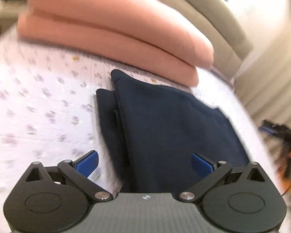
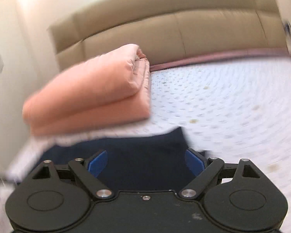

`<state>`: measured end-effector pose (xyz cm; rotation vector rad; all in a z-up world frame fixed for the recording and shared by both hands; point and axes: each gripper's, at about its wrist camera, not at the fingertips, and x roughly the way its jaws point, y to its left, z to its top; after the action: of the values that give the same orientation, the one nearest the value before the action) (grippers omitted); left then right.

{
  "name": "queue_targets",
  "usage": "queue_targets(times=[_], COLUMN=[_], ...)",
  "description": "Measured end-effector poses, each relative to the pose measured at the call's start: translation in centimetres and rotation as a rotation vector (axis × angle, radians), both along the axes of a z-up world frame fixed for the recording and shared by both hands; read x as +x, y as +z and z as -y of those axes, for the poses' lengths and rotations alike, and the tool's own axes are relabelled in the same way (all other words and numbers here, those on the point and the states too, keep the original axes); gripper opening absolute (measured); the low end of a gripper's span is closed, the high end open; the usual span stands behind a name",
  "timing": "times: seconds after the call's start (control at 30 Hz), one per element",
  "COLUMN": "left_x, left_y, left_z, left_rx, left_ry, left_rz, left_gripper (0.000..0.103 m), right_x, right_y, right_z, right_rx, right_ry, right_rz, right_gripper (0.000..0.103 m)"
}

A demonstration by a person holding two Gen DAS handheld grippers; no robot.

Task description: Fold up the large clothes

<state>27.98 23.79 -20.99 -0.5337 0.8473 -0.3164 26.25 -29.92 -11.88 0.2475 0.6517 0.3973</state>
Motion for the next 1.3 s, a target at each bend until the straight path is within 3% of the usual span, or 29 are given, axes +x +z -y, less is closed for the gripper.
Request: queue_targets(times=[0.07,0.13,0.23,0.27,0.33,0.4,0.5,0.57,0.63,0.8,1.0,1.13,1.3], left_x=[1.9,2.6,3.4,3.5,3.3,3.0,3.9,4.6,4.7,3.0,3.4,3.2,2.0], left_y=[-1.5,-2.2,-3.8,-4.3,-5.3,-5.4,-5.9,-6.1,-6.0,-4.0,-0.1,1.8,3.8], left_z=[-0.2,0.4,0.9,1.1,1.5,2.2,2.2,3.0,3.7,4.2,7.2,8.7,10.2], left_rx=[-0.033,-0.059,-0.203,-0.258,-0.312,-0.262,-0.316,-0.269,-0.235,-0.279,-0.256,-0.232,-0.271], left_ry=[0.024,0.033,0.015,0.000,-0.038,-0.071,-0.044,-0.051,-0.041,0.024,0.003,-0.005,0.024], left_rz=[-0.062,-0.018,-0.035,-0.052,-0.114,-0.111,-0.138,-0.146,-0.134,-0.093,-0.063,-0.045,0.012], left_gripper=[0.096,0.100,0.096,0.091,0.065,0.061,0.059,0.029,0.027,0.024,0.023,0.023,0.023], right_x=[2.9,5.4,7.1,7.4,6.9,6.1,4.2,2.0,-0.2,-6.8,-13.6,-17.4,-20.1], right_y=[-0.6,-1.7,-4.5,-5.3,-6.8,-7.8,-8.6,-8.6,-9.0,-9.4,-10.0,-10.8,-11.9], right_z=[-3.7,-7.7,-14.2,-15.3,-16.5,-16.9,-16.5,-15.7,-15.0,-14.1,-11.8,-11.0,-9.6], right_rx=[0.016,-0.034,-0.159,-0.207,-0.281,-0.325,-0.339,-0.345,-0.357,-0.413,-0.411,-0.430,-0.396], right_ry=[-0.047,-0.077,-0.033,-0.005,0.047,0.060,0.063,0.074,0.084,0.074,0.052,0.056,0.034], right_rz=[-0.068,-0.090,-0.080,-0.074,-0.085,-0.069,-0.061,-0.059,-0.039,0.049,0.114,0.153,0.164], right_gripper=[0.102,0.102,0.102,0.102,0.103,0.103,0.103,0.103,0.103,0.103,0.103,0.103,0.102])
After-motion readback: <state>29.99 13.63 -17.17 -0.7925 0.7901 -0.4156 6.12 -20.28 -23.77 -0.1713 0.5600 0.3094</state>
